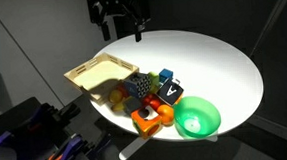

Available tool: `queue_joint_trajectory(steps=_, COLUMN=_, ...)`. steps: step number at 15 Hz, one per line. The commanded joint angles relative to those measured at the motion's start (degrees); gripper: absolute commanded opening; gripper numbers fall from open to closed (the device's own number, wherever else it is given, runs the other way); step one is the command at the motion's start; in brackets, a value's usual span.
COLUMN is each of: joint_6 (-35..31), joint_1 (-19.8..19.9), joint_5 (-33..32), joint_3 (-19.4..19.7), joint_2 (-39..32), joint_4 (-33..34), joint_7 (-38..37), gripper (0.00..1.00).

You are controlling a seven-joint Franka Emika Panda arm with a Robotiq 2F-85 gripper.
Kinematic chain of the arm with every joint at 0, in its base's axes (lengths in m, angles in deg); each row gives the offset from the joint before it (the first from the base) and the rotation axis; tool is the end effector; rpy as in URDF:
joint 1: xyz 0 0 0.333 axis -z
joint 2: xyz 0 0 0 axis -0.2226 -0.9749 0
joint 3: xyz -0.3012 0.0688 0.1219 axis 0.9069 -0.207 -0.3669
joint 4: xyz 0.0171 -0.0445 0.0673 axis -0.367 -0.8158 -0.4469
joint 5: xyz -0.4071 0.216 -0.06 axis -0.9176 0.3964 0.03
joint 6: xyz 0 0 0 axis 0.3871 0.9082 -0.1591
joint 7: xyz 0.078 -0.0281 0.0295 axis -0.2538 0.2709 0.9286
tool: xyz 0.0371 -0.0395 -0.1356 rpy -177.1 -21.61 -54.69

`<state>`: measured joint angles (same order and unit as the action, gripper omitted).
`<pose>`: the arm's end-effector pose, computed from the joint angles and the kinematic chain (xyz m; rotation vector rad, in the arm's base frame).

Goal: Pick up the square plush toy on the left and put it in the box.

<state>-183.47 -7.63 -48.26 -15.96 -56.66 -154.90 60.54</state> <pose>0.4907 -0.1795 0.3560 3.0058 0.4281 -0.2303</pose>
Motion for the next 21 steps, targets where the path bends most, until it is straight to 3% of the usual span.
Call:
queue_joint_trajectory(steps=1, joint_6=0.1, joint_1=0.7, joint_5=0.2, joint_3=-0.7, joint_2=0.0, joint_4=0.1, joint_7=0.1, gripper=1.00)
queue_joint_trajectory(steps=13, joint_6=-2.2, joint_1=-0.5, joint_5=3.7, joint_3=-2.2, joint_2=-4.5, joint_4=1.6, joint_7=0.8, gripper=1.00)
queue_joint_trajectory(steps=21, joint_6=-12.1, joint_1=-1.2, joint_5=3.6, joint_3=-6.0, joint_2=-11.9, joint_4=1.2, joint_7=-6.9, gripper=1.00)
